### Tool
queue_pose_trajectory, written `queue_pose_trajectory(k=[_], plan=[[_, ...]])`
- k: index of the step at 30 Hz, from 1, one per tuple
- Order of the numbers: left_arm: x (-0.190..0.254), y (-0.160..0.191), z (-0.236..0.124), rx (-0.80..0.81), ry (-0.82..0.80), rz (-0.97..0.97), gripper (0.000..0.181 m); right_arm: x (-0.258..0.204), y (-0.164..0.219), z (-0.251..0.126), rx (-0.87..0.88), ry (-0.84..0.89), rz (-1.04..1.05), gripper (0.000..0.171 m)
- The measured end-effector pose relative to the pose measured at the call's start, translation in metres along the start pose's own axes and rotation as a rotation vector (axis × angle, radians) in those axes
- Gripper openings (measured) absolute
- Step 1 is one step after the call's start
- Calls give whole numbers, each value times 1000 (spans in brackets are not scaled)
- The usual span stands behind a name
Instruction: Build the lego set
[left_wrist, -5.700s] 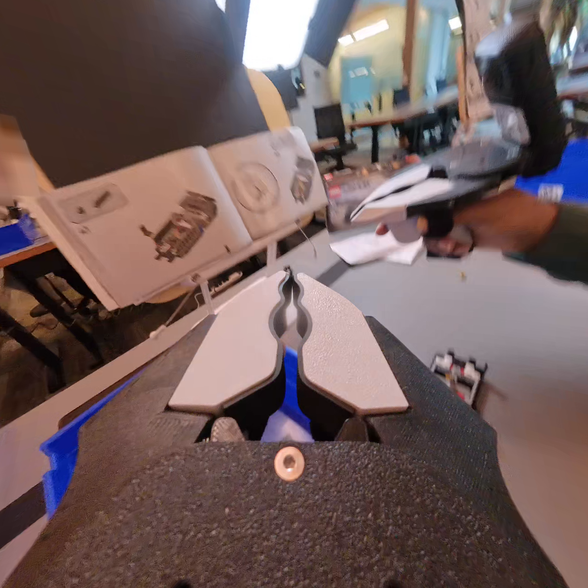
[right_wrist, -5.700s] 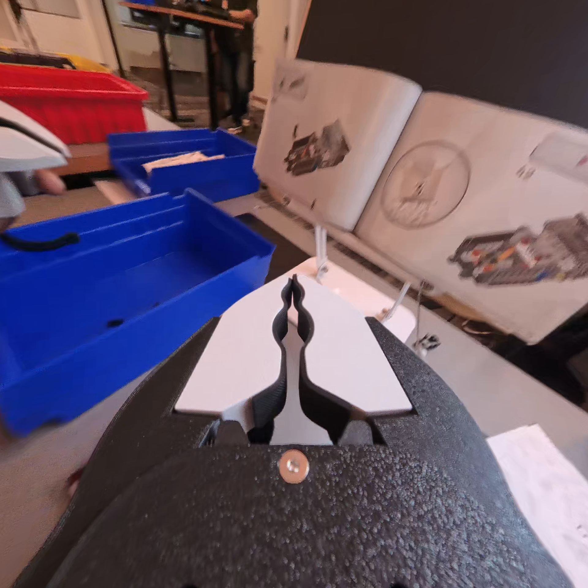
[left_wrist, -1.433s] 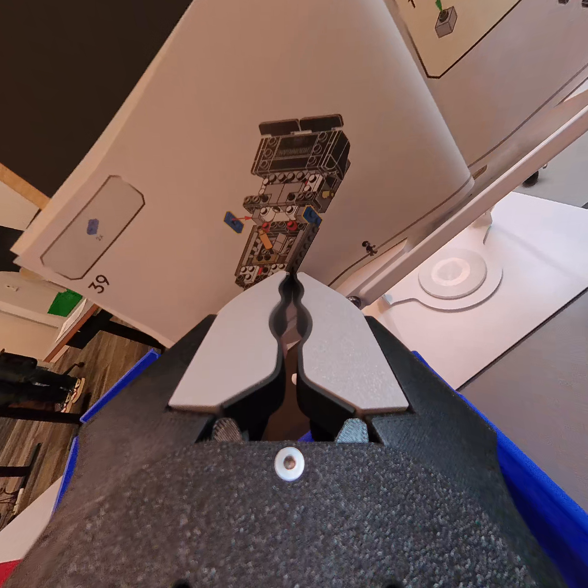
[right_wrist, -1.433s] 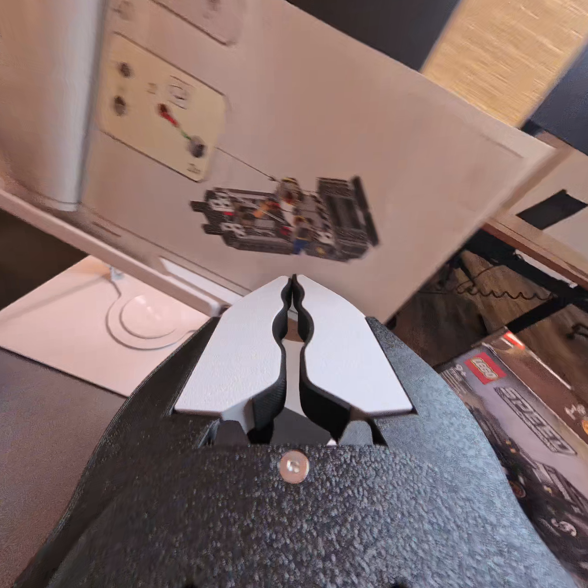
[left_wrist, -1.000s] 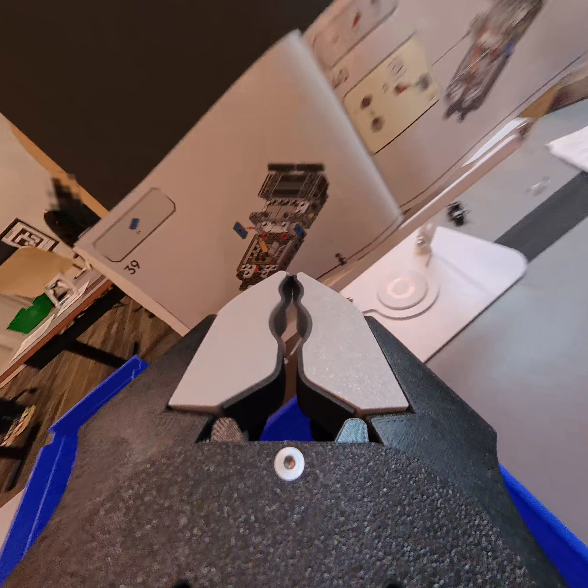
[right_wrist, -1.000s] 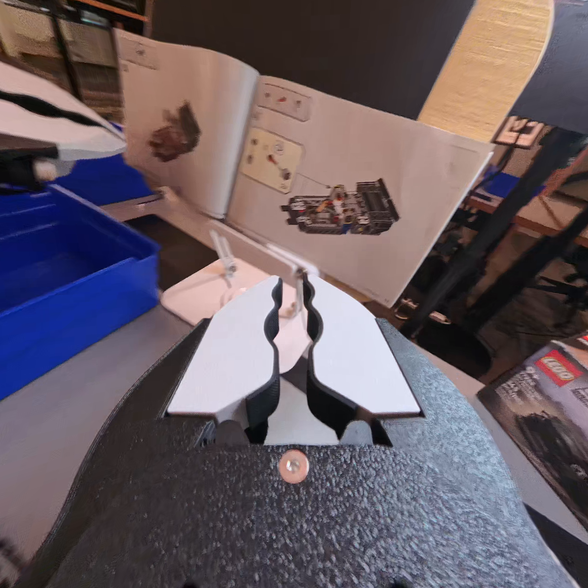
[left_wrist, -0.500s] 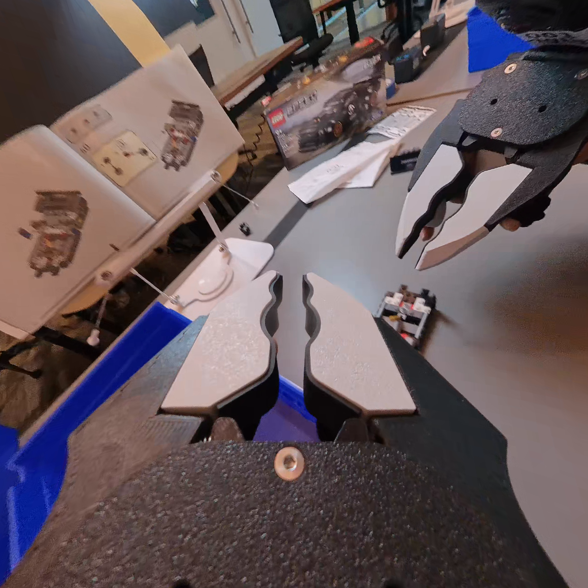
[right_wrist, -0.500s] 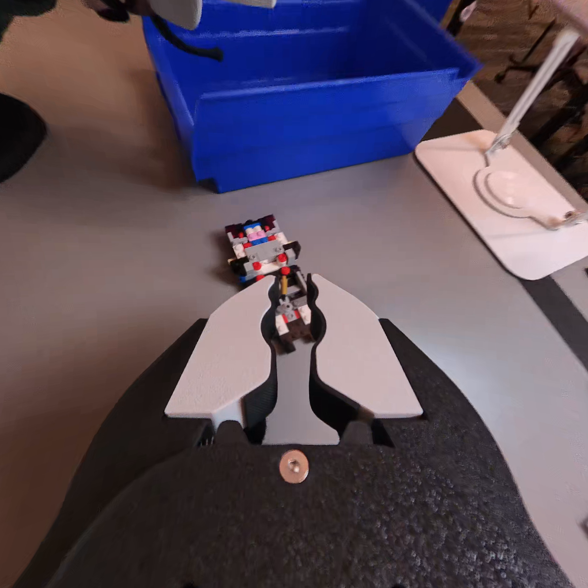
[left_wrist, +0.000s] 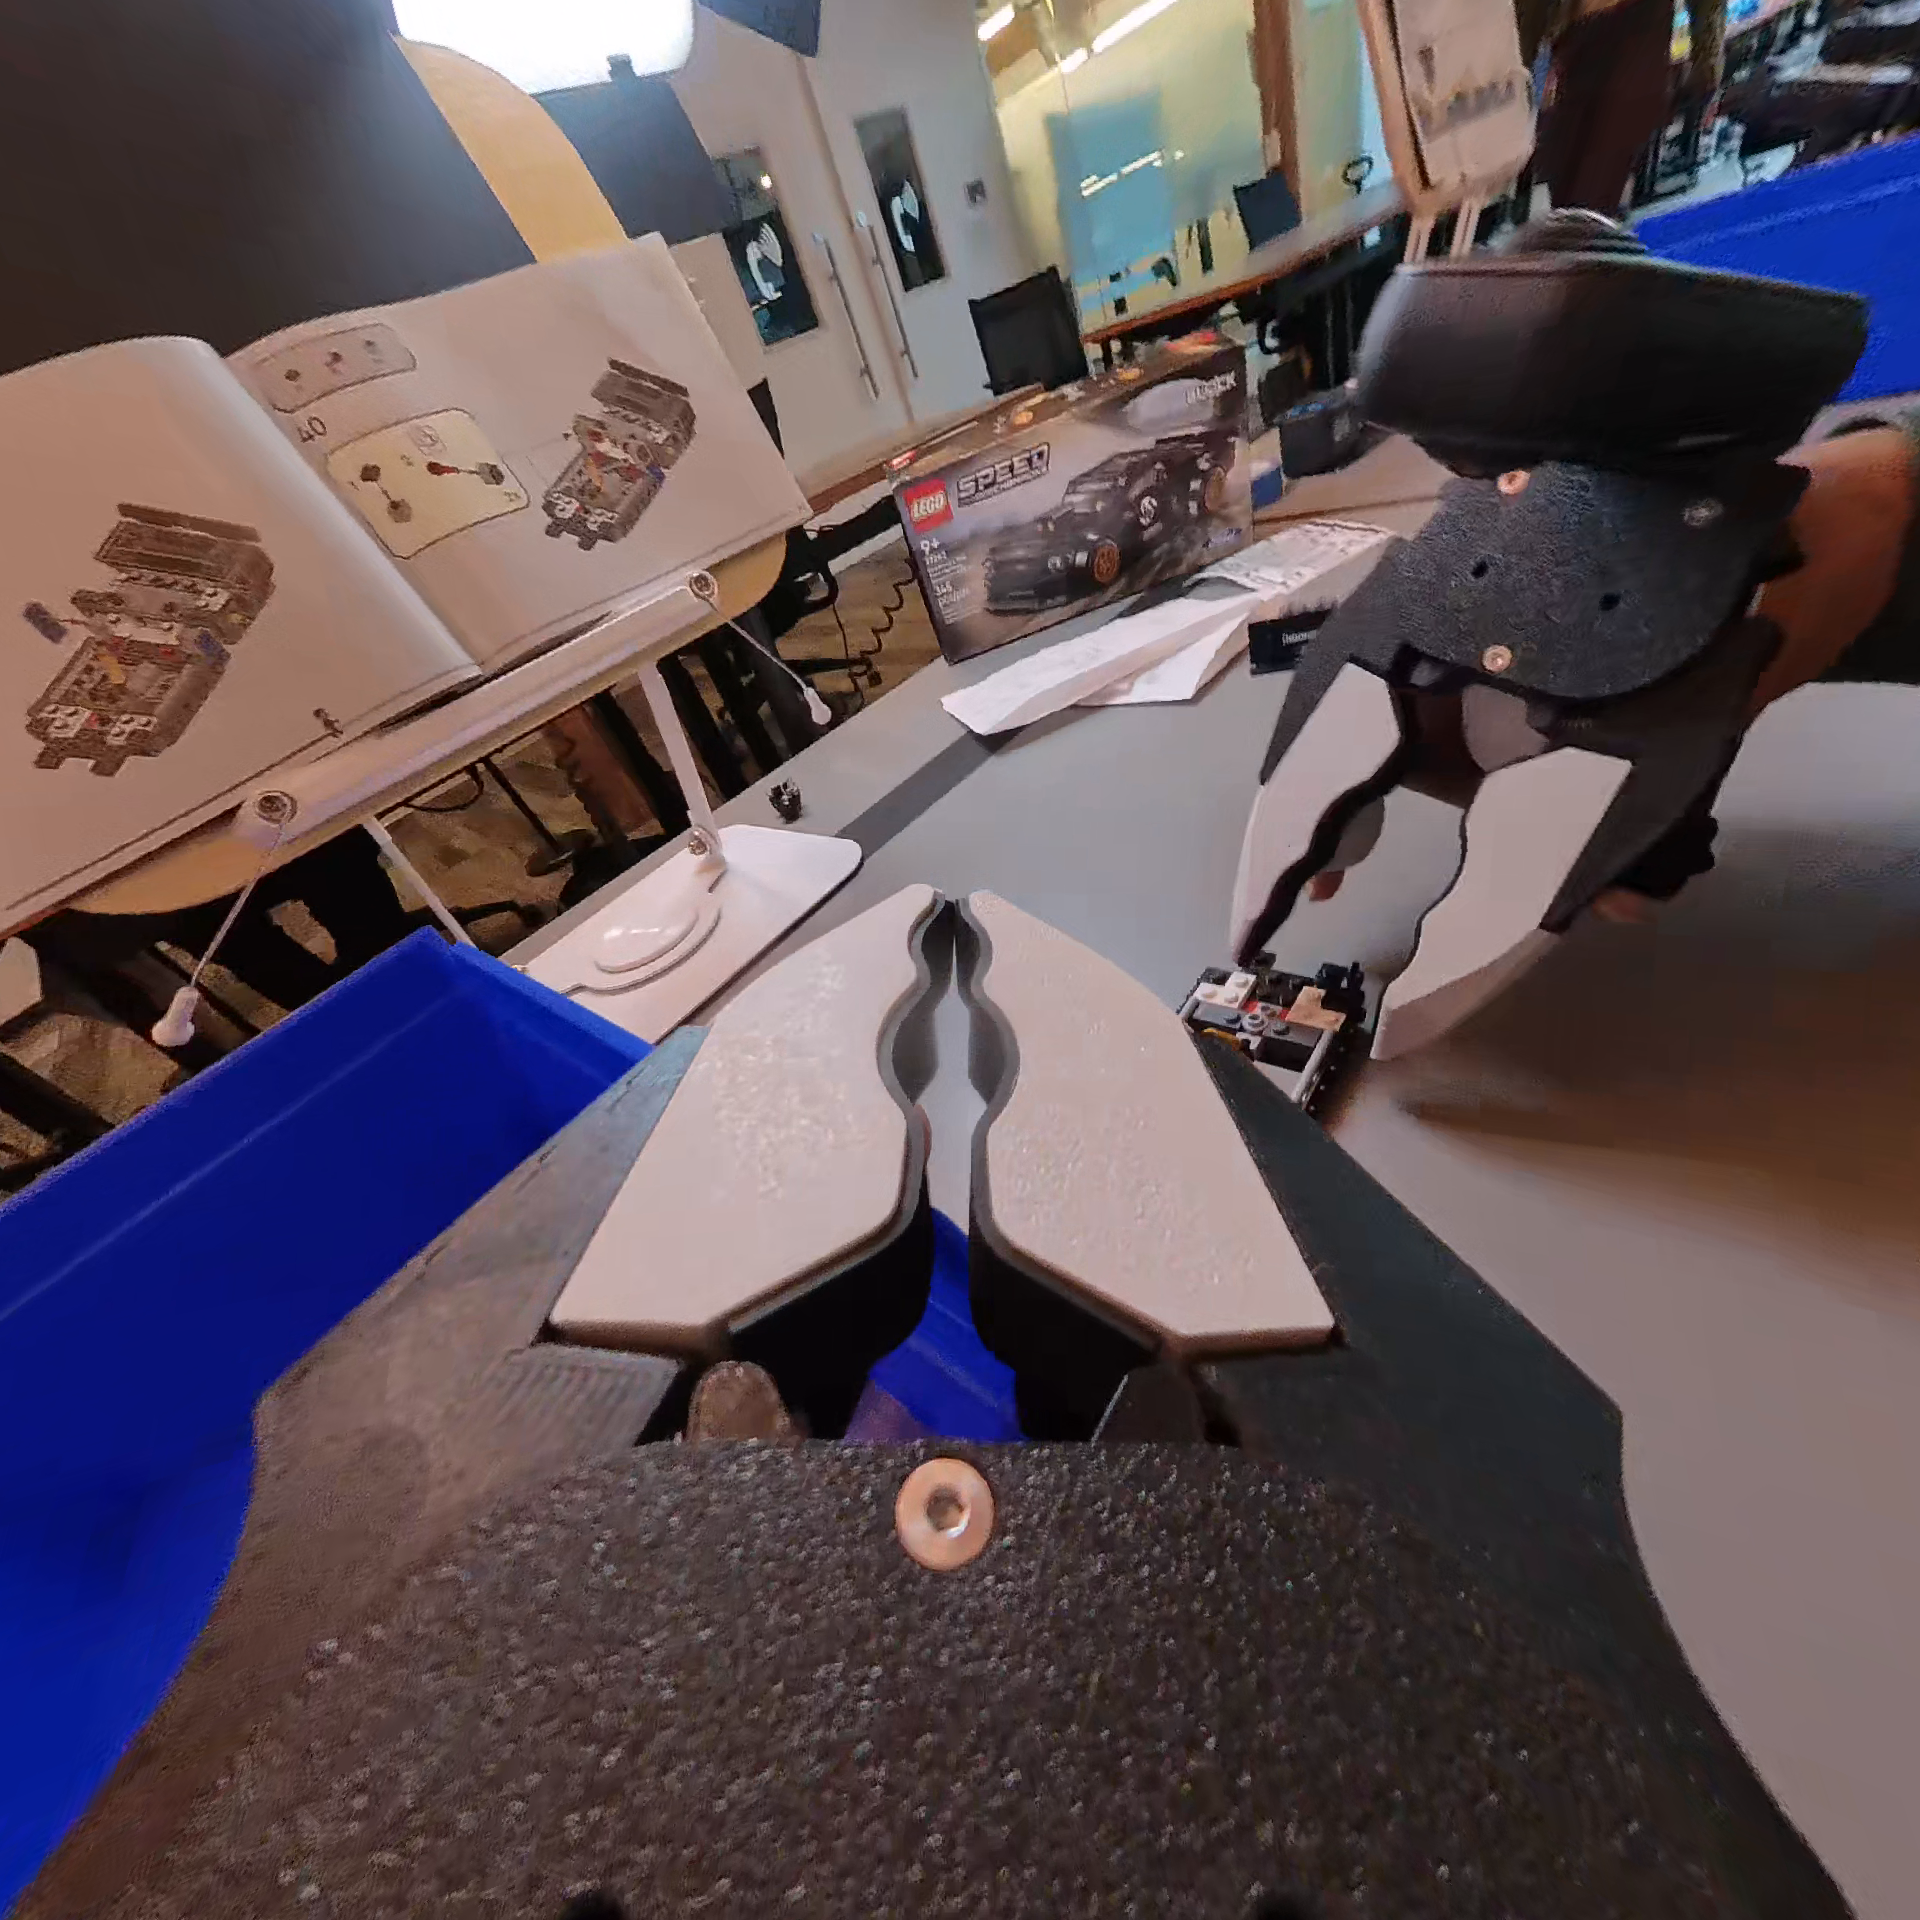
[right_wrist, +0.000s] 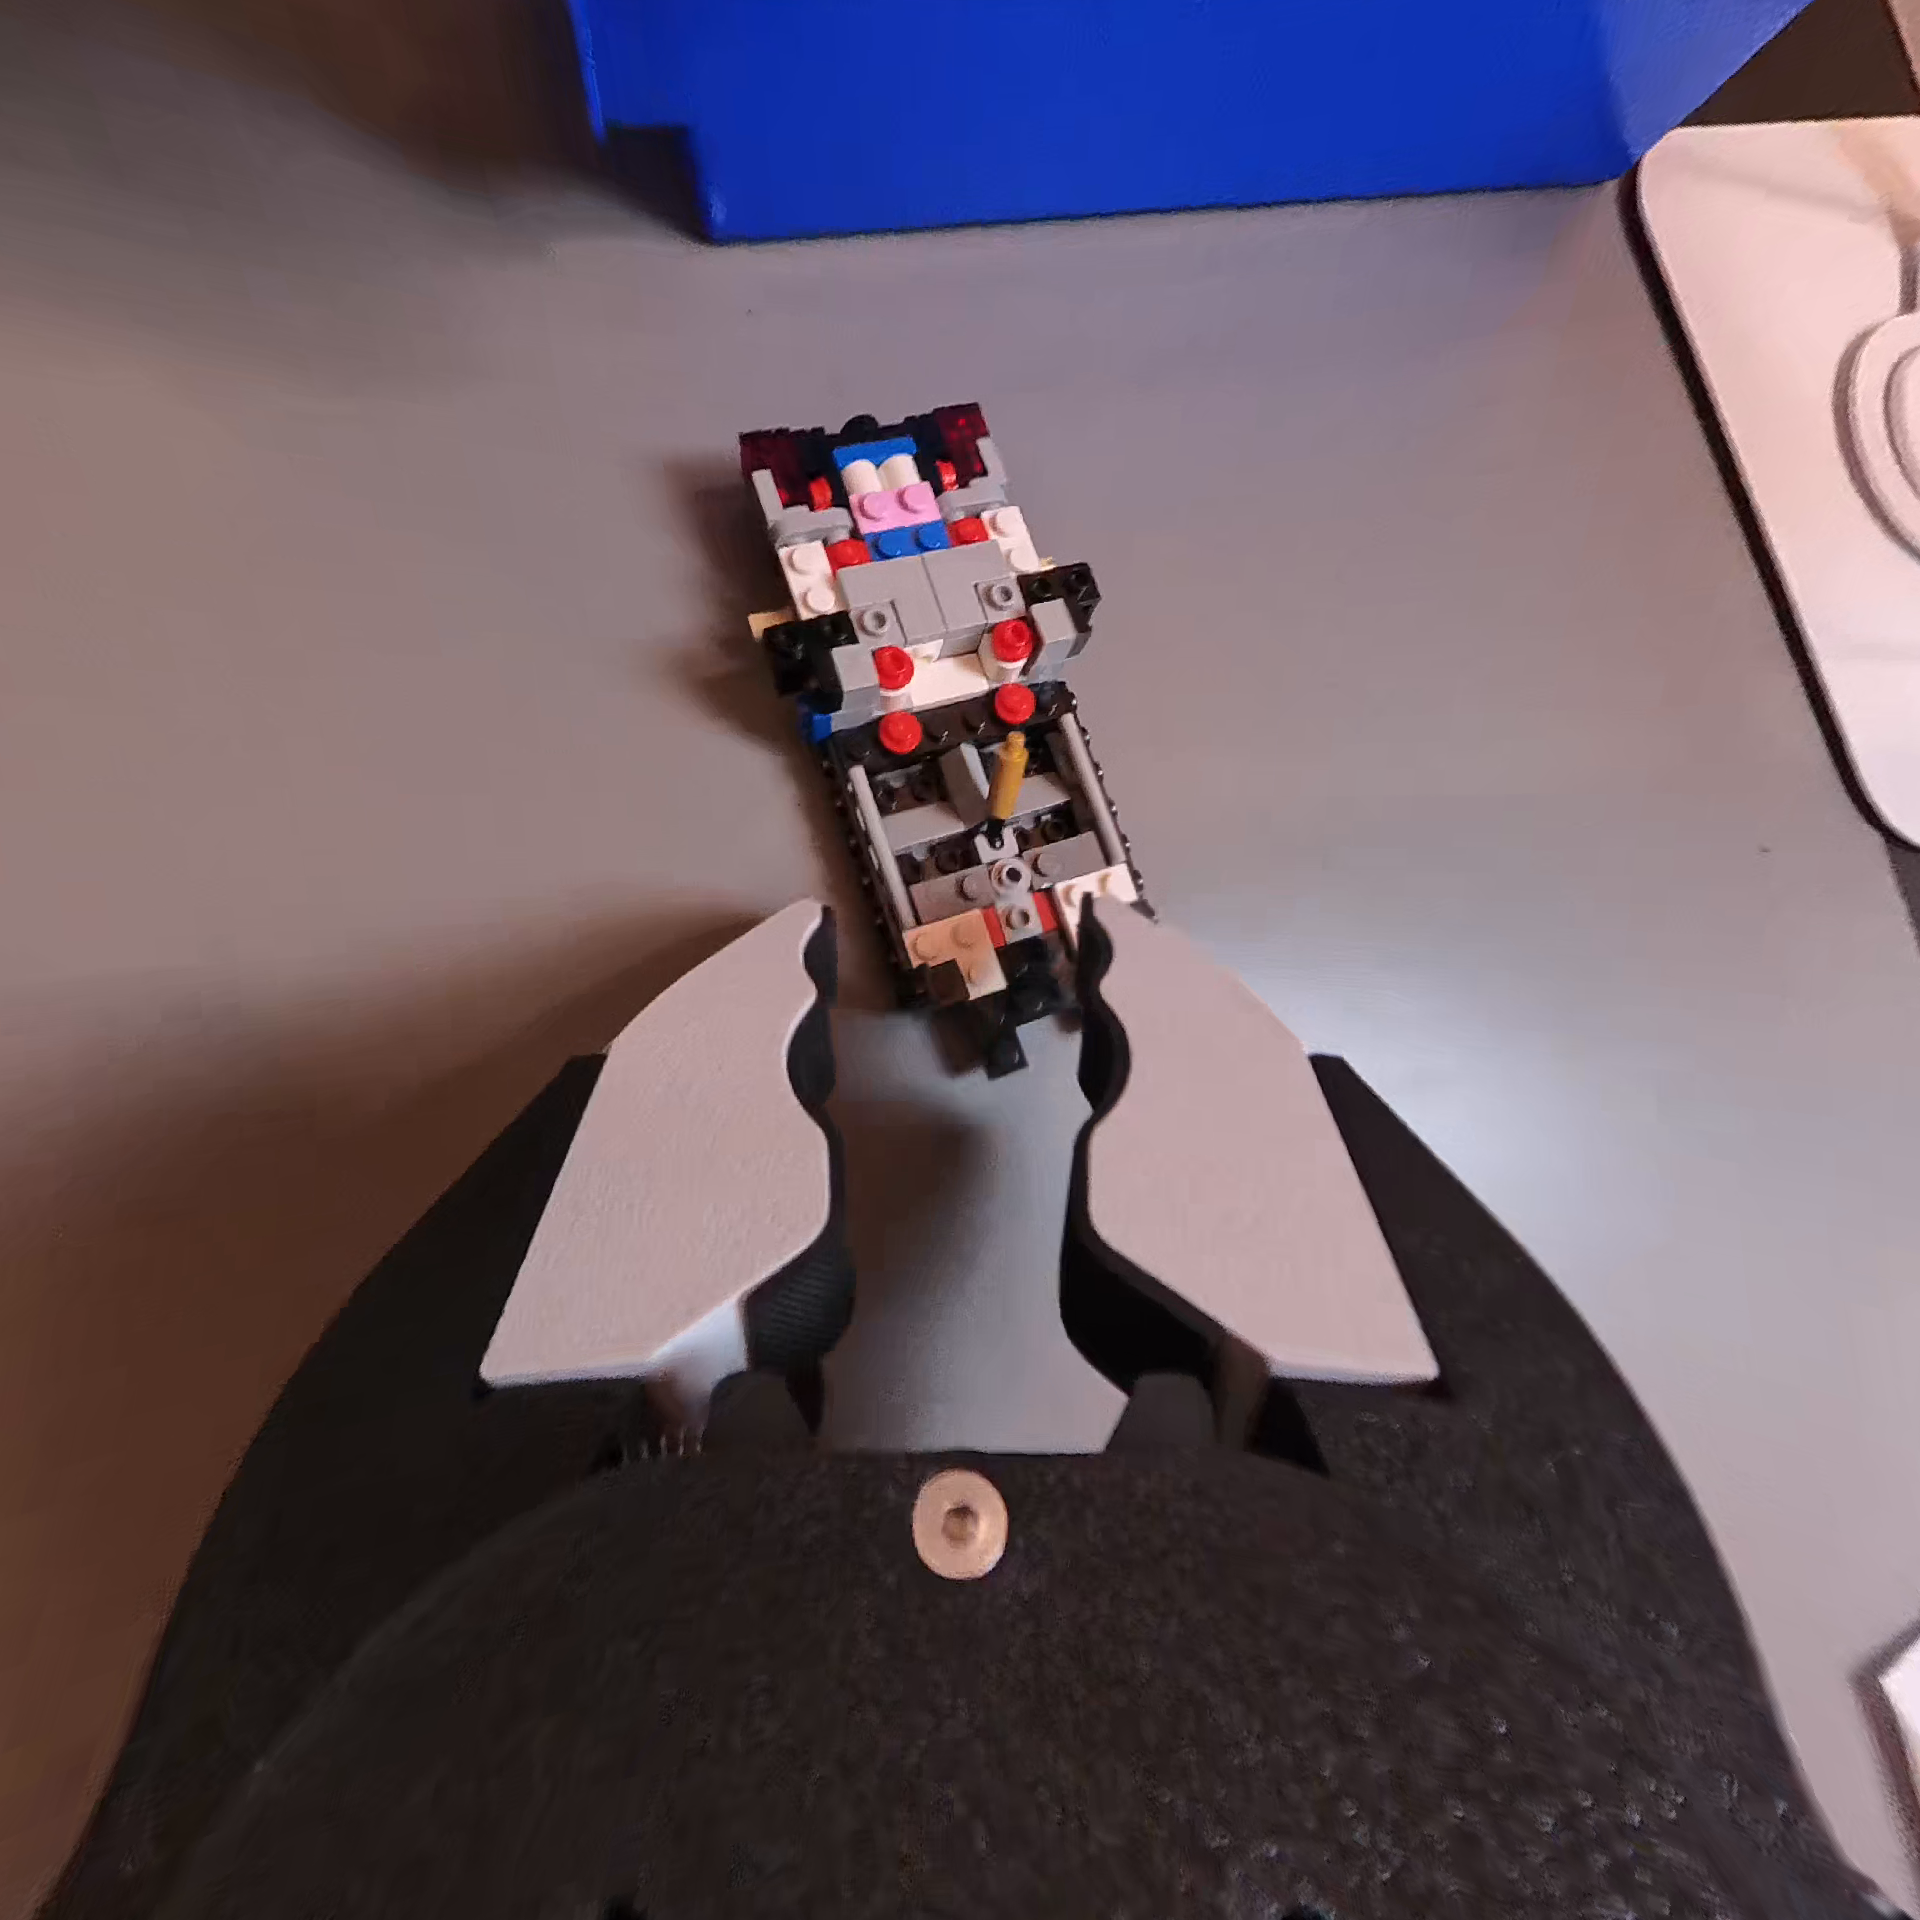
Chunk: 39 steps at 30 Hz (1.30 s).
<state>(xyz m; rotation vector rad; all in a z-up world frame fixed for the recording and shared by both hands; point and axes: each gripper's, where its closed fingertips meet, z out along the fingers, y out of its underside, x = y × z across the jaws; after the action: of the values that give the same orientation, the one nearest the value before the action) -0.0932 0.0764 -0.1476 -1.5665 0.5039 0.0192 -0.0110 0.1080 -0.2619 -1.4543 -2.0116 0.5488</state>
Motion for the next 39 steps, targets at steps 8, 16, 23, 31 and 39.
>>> queue_pose_trajectory(k=[8, 16, 23, 31, 39], plan=[[6, -19, -11, 129, -49, 65, 0, -44, -8, -17, 5, -209, -50, 10], [66, 27, 8, -150, 184, 113, 3, 3, -12, -31, 133, -47, 83, 12], [94, 59, 12, -298, 329, 28, 28, 8, -18, -14, 185, 4, 55, 14], [110, 76, 12, -359, 393, 65, 37, 0, -21, 4, 155, 47, -77, 16], [112, 85, 10, -385, 411, 129, 28, -3, -21, 5, 169, 45, -92, 8]])
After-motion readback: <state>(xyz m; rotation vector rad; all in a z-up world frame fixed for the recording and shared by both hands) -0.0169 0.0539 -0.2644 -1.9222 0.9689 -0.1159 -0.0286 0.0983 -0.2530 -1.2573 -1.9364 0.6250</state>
